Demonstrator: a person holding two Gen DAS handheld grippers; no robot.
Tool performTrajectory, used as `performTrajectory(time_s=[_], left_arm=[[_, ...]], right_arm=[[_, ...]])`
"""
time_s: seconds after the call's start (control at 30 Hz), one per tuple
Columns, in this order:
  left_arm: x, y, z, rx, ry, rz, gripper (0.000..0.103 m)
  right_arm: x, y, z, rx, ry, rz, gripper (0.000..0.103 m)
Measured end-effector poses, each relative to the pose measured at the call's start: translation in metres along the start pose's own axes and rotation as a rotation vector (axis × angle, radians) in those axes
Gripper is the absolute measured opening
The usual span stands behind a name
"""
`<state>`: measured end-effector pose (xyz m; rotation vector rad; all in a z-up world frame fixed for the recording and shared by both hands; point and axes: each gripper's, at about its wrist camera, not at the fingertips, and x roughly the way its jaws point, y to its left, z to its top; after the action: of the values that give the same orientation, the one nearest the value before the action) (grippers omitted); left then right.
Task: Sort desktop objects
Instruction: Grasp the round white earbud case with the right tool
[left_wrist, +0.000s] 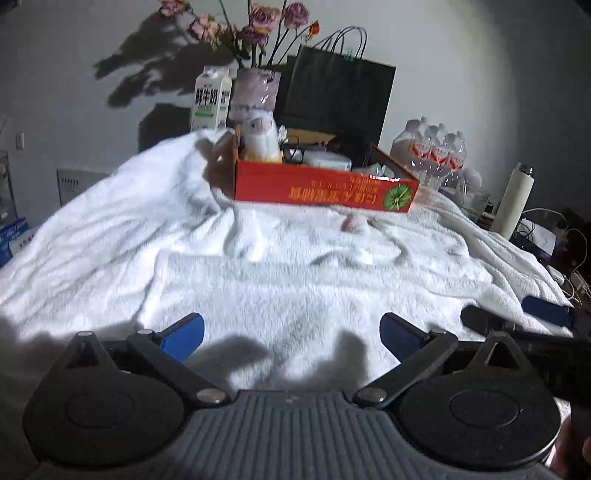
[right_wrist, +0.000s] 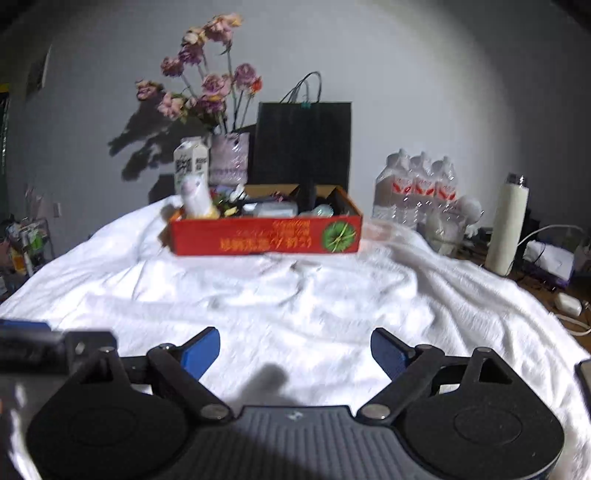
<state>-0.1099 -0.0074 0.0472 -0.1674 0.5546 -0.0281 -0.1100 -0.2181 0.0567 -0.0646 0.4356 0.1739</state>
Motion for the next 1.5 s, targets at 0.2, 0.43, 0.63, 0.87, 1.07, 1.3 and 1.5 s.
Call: performTrajectory(time_s=[0.2, 0.43, 0.63, 0.87, 1.07, 1.3, 1.5], left_arm=[[0.008, -0.004, 0.001, 0.018, 0.013, 0.009, 0.103], [0.020, 0.000, 0.002, 0.028, 0.033, 0.022, 0.103], [0.039, -0.001, 0.013, 0.048, 0.053, 0.012, 0.103], [0.078, -0.006, 0.042, 0.092, 0.048, -0.020, 0.103], [0.123, -0.001, 0.076, 0.086, 0.046, -0.044, 0.103], [0.186, -0.008, 0.109, 0.081, 0.062, -0.081, 0.087], [0.232, -0.006, 0.109, 0.063, 0.138, -0.067, 0.010]], right_arm=[[0.005, 0.000, -0.002, 0.006, 0.007, -0.001, 0.088], [0.018, -0.002, -0.005, 0.019, 0.036, -0.004, 0.088], [0.033, -0.004, 0.004, 0.021, 0.054, 0.015, 0.088], [0.074, -0.010, 0.034, 0.029, 0.058, 0.052, 0.088], [0.136, -0.023, 0.068, 0.035, 0.061, 0.031, 0.087], [0.221, -0.036, 0.088, 0.092, 0.168, 0.057, 0.072], [0.263, -0.040, 0.083, 0.128, 0.222, 0.049, 0.038]])
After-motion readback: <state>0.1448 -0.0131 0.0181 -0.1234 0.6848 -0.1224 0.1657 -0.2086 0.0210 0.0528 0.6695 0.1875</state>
